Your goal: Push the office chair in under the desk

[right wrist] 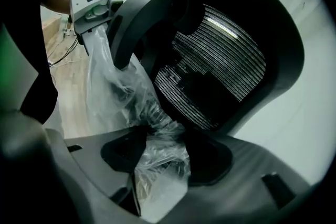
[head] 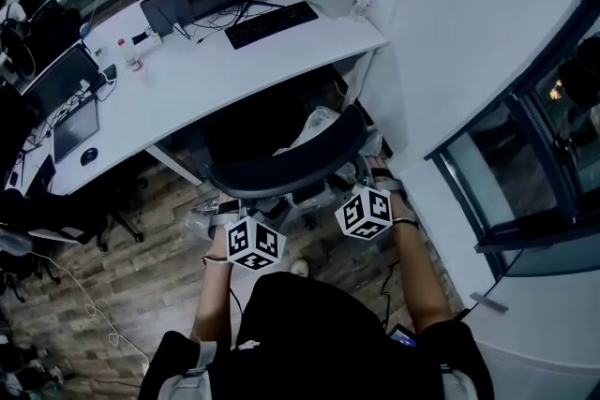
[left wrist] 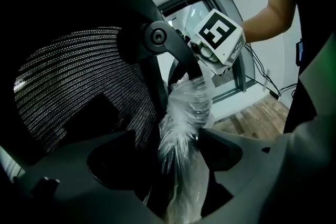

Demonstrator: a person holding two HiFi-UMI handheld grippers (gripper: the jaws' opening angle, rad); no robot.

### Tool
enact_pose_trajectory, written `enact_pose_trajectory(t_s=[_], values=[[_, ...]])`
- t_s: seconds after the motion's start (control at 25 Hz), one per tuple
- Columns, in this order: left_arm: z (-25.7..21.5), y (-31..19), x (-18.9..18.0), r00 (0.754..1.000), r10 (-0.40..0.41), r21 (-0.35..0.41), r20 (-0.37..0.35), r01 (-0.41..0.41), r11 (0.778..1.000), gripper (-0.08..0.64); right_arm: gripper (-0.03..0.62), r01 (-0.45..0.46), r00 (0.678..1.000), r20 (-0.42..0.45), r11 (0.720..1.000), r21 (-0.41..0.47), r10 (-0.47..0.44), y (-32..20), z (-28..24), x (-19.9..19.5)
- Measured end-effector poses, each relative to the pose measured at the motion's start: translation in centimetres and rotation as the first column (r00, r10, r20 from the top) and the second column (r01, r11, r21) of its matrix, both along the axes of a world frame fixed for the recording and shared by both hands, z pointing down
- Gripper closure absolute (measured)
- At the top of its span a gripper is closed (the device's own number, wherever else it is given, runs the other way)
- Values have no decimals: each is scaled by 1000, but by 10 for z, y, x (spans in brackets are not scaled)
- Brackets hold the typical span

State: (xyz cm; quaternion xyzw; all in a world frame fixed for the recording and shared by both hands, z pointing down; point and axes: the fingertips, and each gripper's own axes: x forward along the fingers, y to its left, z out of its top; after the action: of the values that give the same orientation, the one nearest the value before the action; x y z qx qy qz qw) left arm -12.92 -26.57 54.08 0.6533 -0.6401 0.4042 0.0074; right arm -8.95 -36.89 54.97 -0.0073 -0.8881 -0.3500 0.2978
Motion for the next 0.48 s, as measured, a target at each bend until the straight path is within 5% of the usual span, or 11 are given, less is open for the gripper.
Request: enact_pose_trajectory(t_s=[0.48], values=[[-1, -5, -49, 993, -54, 80, 101, 46, 996, 183, 373, 22, 999, -40, 1000, 13, -22, -5, 0, -51]])
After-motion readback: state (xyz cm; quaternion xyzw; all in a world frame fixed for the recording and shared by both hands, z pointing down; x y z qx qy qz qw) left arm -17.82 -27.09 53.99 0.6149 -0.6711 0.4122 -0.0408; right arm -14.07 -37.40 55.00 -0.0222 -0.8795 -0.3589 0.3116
